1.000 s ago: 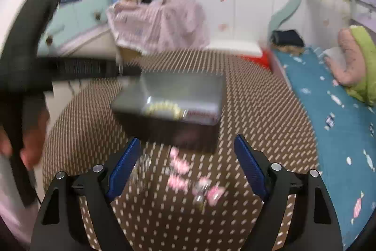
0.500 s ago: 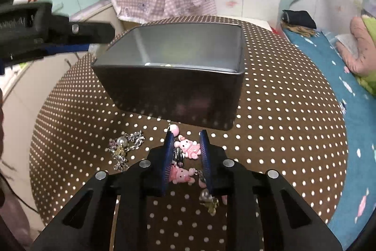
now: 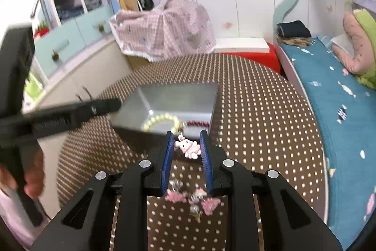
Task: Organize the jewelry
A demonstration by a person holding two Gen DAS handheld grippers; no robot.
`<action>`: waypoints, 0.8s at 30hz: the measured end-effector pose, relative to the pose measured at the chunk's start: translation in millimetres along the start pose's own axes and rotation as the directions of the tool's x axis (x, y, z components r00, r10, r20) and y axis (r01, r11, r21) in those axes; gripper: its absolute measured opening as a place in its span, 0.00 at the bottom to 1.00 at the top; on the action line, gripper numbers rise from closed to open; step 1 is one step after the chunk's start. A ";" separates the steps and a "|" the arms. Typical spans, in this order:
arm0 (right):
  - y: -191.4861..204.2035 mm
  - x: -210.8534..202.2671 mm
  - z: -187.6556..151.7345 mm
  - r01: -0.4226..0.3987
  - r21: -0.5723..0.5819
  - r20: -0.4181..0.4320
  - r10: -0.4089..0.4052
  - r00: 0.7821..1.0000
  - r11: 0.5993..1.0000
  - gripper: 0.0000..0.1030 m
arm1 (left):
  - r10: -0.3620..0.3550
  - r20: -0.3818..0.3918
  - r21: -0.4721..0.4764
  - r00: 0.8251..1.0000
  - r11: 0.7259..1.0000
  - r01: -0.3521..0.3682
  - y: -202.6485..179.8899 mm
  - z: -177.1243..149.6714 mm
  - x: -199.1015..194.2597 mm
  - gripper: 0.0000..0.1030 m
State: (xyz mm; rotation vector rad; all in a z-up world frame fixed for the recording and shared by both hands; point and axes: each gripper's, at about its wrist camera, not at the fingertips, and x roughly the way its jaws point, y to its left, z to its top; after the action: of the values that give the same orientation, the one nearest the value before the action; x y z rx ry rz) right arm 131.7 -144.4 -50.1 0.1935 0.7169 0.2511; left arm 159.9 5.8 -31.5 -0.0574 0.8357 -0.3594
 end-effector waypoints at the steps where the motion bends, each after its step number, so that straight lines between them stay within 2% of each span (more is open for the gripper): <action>1: -2.2 -2.6 5.0 -0.013 0.012 0.010 0.012 1.000 1.000 0.23 | 0.000 0.003 0.000 1.000 1.000 0.000 0.2 1.5 -0.6 0.40; 7: -4.3 -7.0 31.1 -0.043 0.025 0.054 0.041 0.998 0.999 0.23 | 0.003 0.016 -0.002 1.000 1.000 -0.003 -0.4 7.9 -1.0 0.40; 10: -2.9 0.4 41.6 -0.058 0.022 0.044 0.057 0.997 0.998 0.23 | -0.001 0.015 -0.003 1.000 1.000 0.001 -0.5 10.4 1.3 0.40; 13: -7.1 10.7 49.8 -0.072 0.077 0.032 0.070 0.997 0.994 0.23 | 0.000 0.008 0.000 1.000 1.000 0.000 0.3 12.6 5.1 0.40; 21: 3.3 21.2 60.4 -0.058 0.082 0.039 0.055 0.998 0.995 0.26 | 0.003 -0.003 -0.003 1.000 1.000 -0.003 3.0 16.2 12.4 0.40; 22: 3.2 21.0 61.2 -0.054 0.084 0.037 0.051 0.998 0.995 0.29 | 0.003 -0.002 -0.004 1.000 1.000 -0.003 3.0 16.5 12.9 0.40; 23: 2.5 21.2 60.9 -0.046 0.092 0.032 0.043 0.999 0.995 0.45 | 0.004 0.000 -0.005 1.000 1.000 -0.004 3.6 17.1 13.3 0.40; 24: 0.9 20.9 61.0 -0.036 0.100 0.031 0.033 0.999 0.994 0.66 | 0.005 0.001 -0.008 1.000 1.000 -0.005 4.3 17.8 13.9 0.40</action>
State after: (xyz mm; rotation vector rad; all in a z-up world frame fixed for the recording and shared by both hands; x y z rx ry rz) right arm 187.6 -142.9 -17.9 0.3056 0.6982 0.2451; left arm 182.8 3.6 -30.3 -0.0632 0.8365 -0.3508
